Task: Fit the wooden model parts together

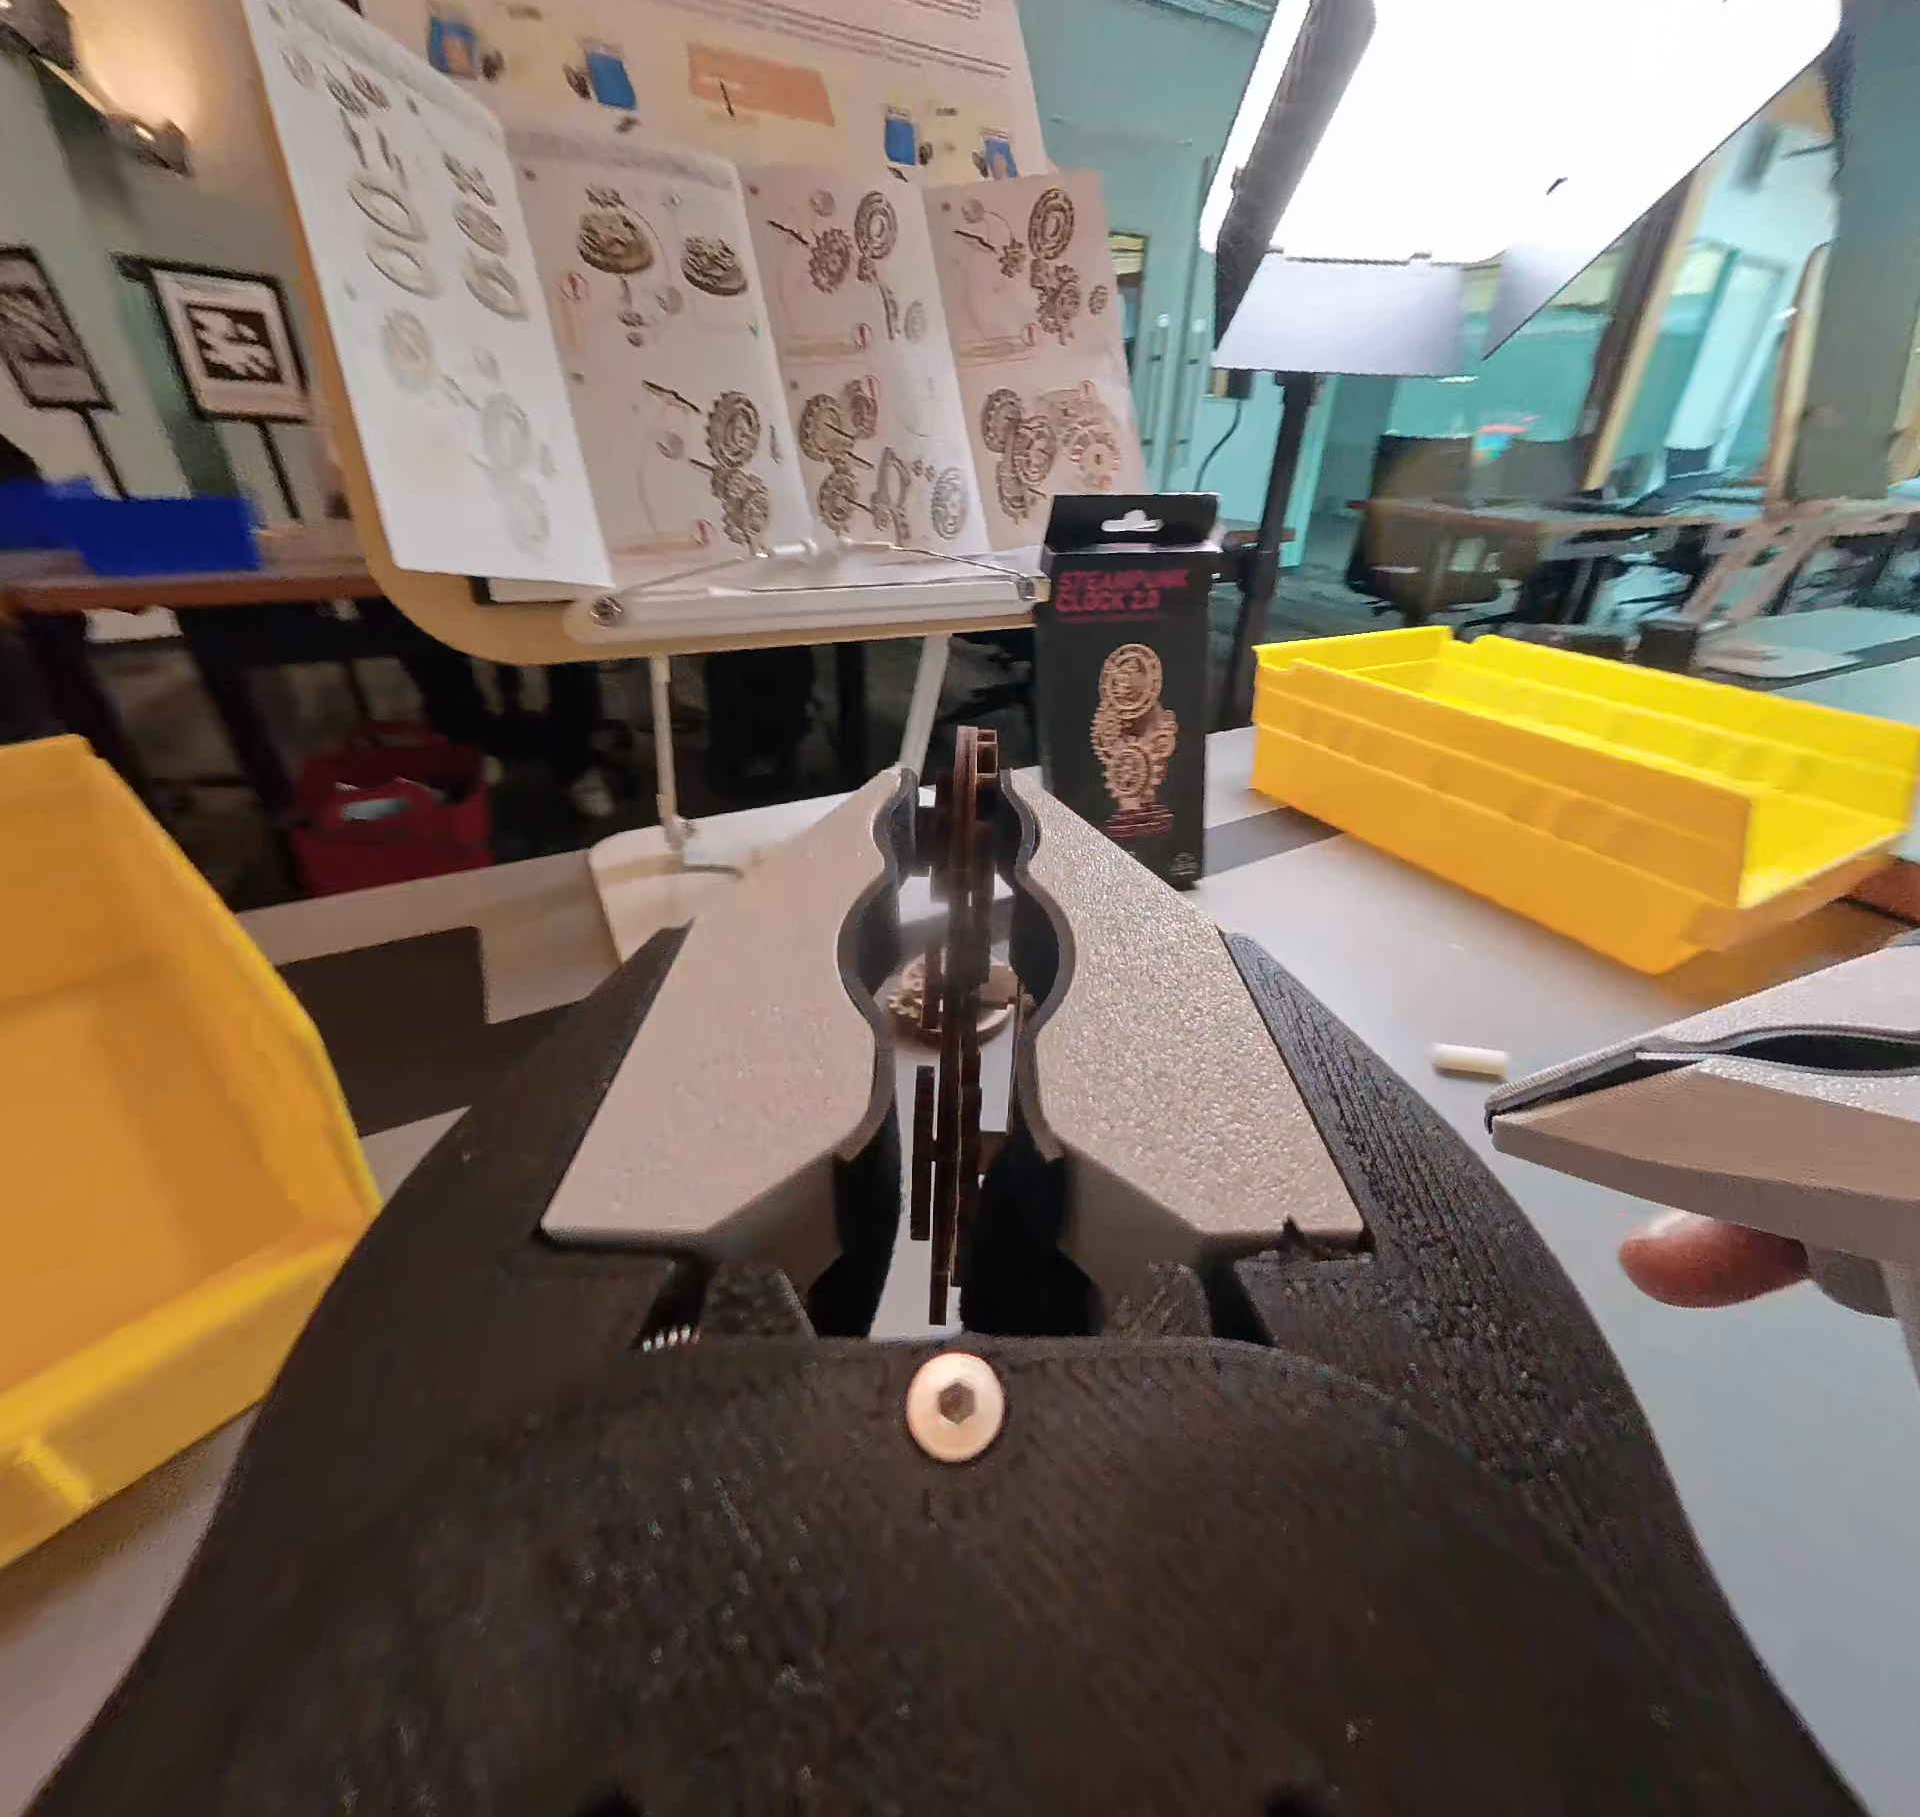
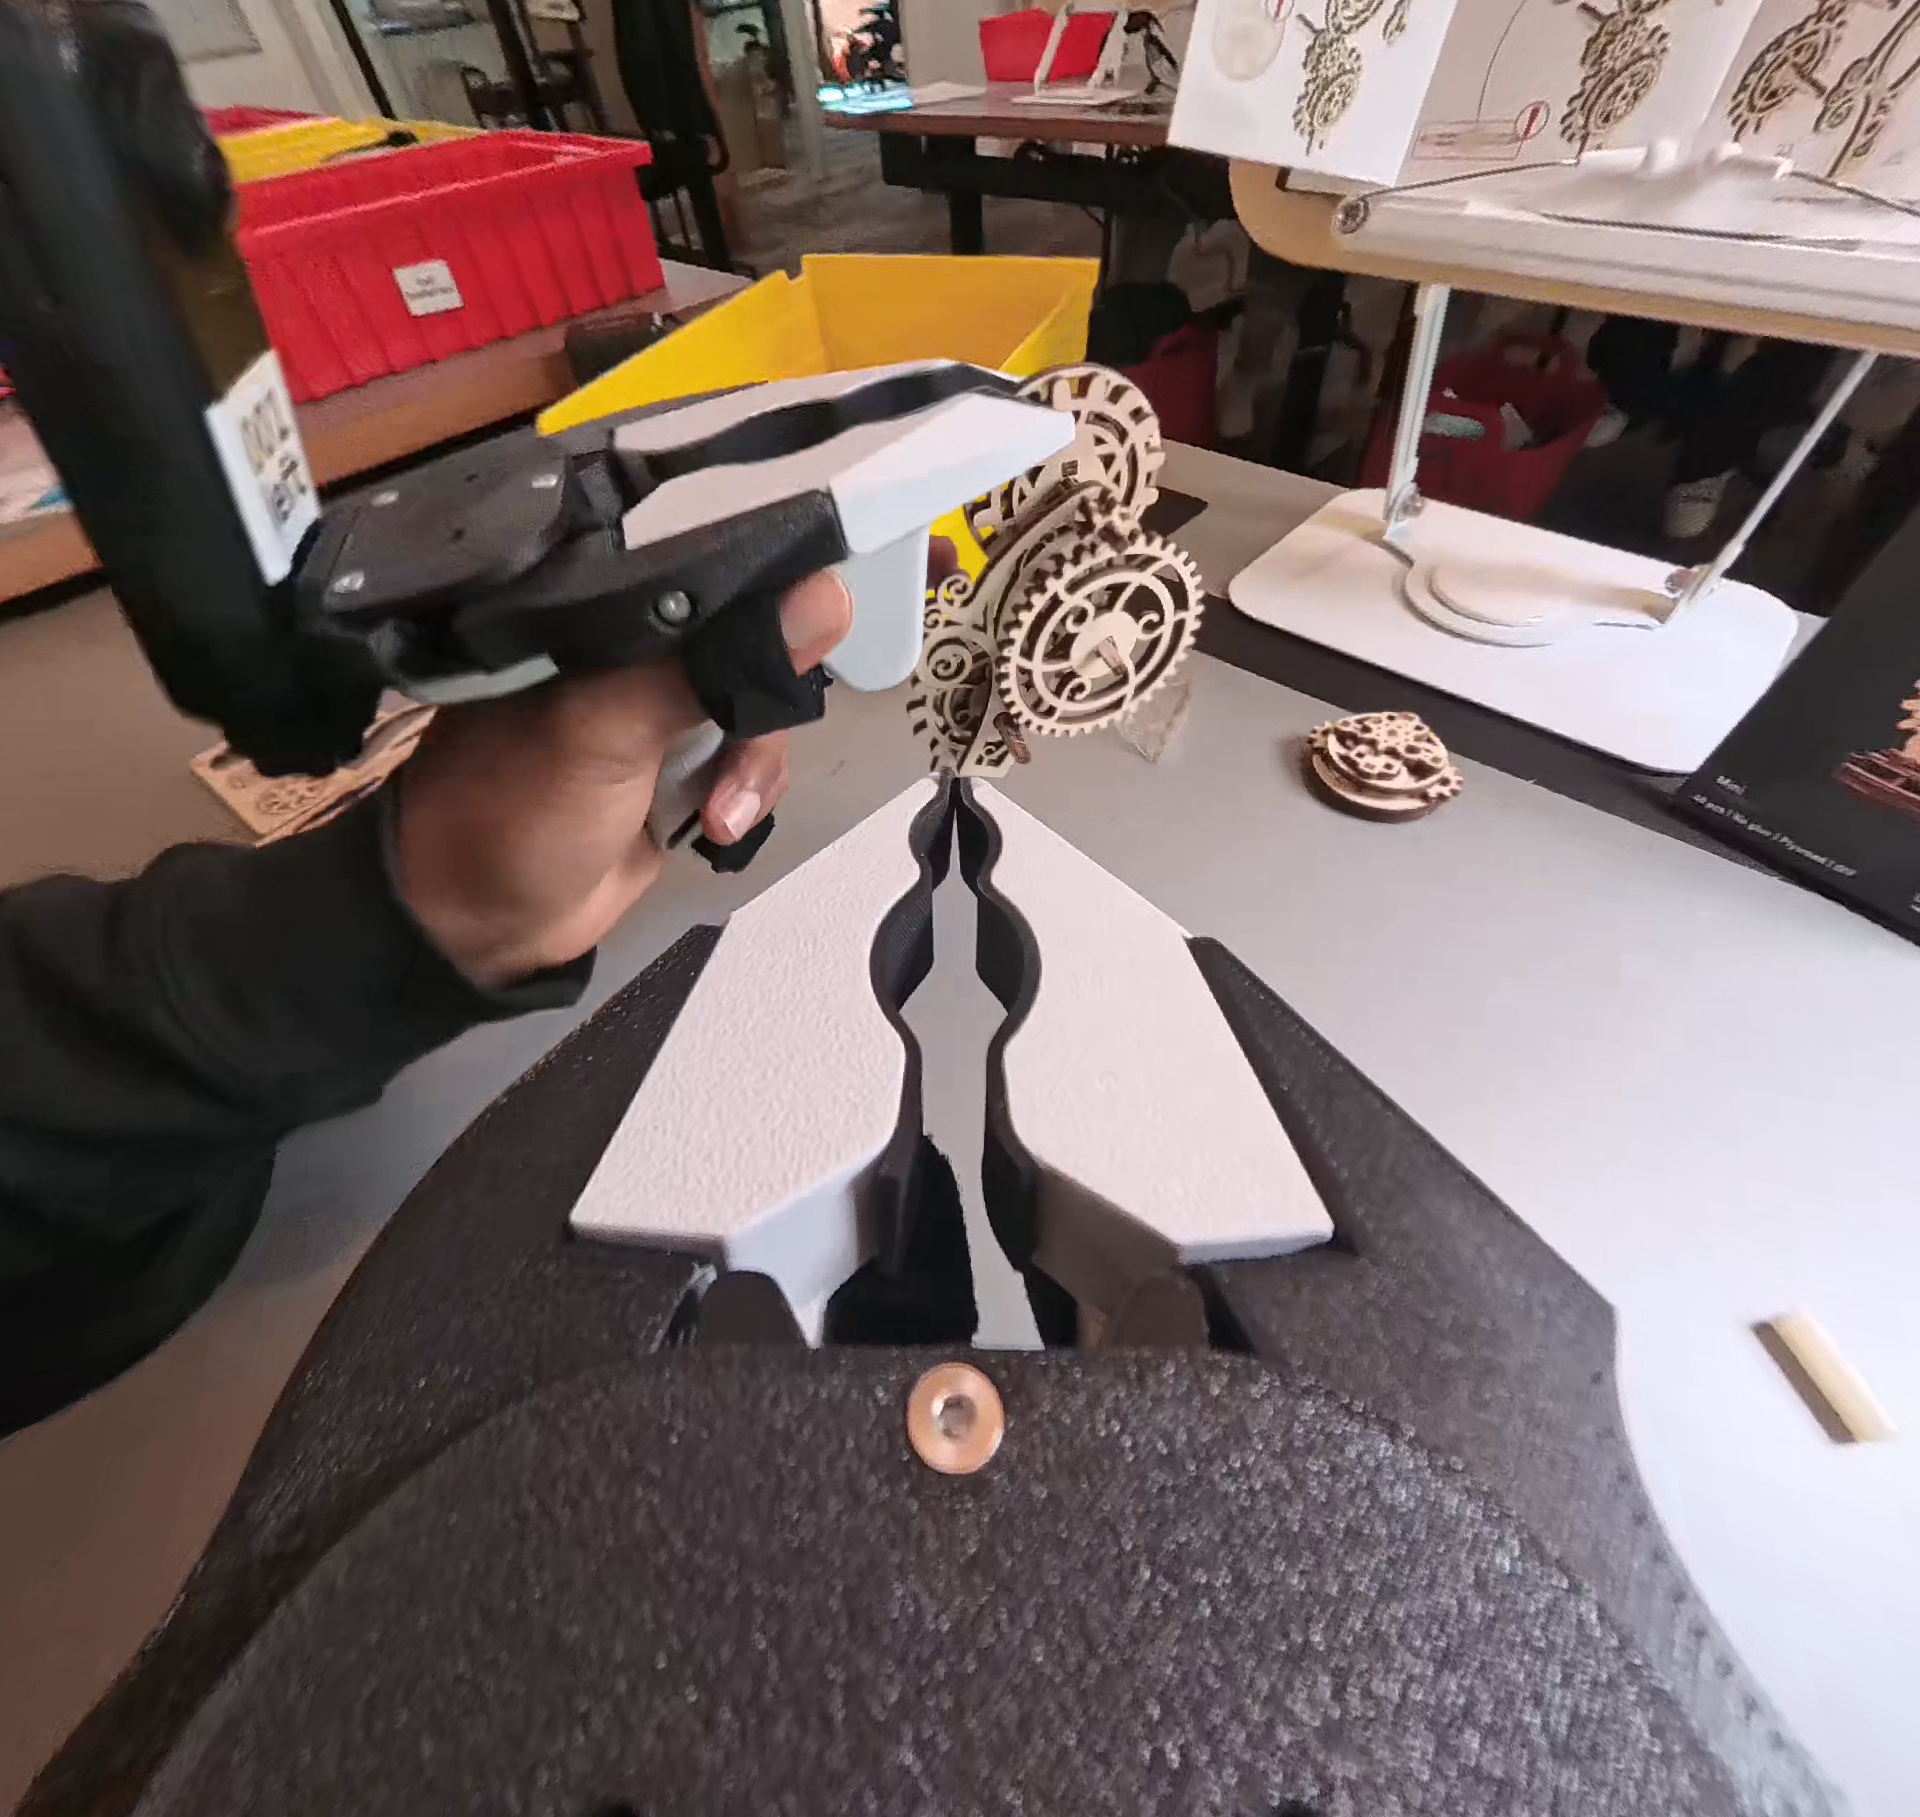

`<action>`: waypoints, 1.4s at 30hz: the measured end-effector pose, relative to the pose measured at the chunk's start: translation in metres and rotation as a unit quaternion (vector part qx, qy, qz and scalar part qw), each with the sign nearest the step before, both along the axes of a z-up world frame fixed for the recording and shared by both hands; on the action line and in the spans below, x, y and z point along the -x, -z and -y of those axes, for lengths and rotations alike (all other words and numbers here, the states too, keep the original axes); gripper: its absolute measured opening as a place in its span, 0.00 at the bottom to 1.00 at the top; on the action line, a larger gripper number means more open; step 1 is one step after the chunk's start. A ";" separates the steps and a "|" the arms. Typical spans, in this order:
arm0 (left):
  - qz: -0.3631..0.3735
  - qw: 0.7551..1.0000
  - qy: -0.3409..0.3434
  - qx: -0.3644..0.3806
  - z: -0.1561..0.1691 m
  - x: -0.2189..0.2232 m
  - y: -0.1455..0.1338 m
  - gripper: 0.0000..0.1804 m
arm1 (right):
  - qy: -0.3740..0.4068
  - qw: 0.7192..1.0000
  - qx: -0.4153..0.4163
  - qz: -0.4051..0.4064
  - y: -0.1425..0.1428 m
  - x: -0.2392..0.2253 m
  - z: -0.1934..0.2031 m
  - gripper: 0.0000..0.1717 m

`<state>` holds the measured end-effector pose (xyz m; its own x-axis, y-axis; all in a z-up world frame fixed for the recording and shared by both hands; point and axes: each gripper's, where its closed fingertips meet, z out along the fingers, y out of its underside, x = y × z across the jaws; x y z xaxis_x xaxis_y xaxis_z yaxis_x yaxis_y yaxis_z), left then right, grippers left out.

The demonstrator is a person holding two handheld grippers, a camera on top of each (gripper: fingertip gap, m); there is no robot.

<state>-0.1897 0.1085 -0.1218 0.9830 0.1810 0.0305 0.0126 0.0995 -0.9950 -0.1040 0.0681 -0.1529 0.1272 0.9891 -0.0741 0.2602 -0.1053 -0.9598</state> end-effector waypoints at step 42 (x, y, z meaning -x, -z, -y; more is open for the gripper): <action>0.352 0.934 0.024 -0.056 0.011 0.044 0.003 0.07 | -0.004 0.997 -0.047 0.065 0.025 0.020 0.011 0.00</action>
